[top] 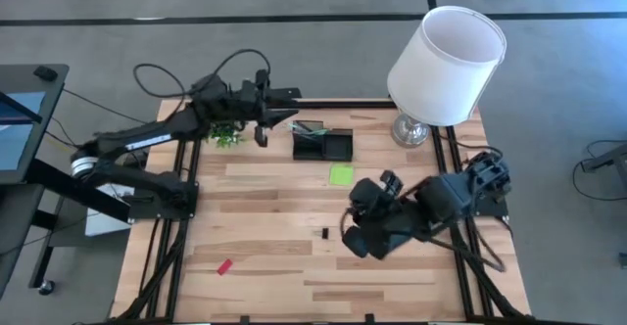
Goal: Pick and place office supplies into organizer
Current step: Put the black scissor into the black desk organizer
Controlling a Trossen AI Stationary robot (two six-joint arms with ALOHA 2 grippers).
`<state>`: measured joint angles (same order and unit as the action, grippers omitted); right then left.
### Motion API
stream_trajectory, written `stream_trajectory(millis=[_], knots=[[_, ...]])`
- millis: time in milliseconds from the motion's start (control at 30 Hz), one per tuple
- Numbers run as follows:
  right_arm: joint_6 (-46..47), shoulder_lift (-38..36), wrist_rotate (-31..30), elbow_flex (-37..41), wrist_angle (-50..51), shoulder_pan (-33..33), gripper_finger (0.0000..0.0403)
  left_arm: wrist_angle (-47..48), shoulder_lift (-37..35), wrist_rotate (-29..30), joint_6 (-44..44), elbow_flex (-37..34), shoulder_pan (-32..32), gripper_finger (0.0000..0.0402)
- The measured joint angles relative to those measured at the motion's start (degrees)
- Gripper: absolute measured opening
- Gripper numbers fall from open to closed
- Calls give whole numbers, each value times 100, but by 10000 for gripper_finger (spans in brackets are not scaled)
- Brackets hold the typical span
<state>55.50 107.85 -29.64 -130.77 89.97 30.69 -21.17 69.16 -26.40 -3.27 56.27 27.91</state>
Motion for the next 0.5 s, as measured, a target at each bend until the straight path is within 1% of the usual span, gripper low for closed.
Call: stream_trajectory(millis=[100, 200, 300, 367, 500], knots=[[-209, 24, 1338, 457, -2, -203, 62, 387, -331, 288, 382, 0, -129, 105], [-271, -3, 2285, 1012, 2, -281, 63, 614, -577, 326, 633, 0, -220, 105], [-381, -33, 2802, 1742, -5, -281, 63, 716, -788, 328, 759, 0, -321, 105], [-389, -207, 3109, 2322, 0, -262, 63, 737, -902, 334, 827, 0, -386, 105], [-64, -1008, 3853, 3611, 18, -222, 63, 752, -1093, 415, 907, 0, -522, 105]])
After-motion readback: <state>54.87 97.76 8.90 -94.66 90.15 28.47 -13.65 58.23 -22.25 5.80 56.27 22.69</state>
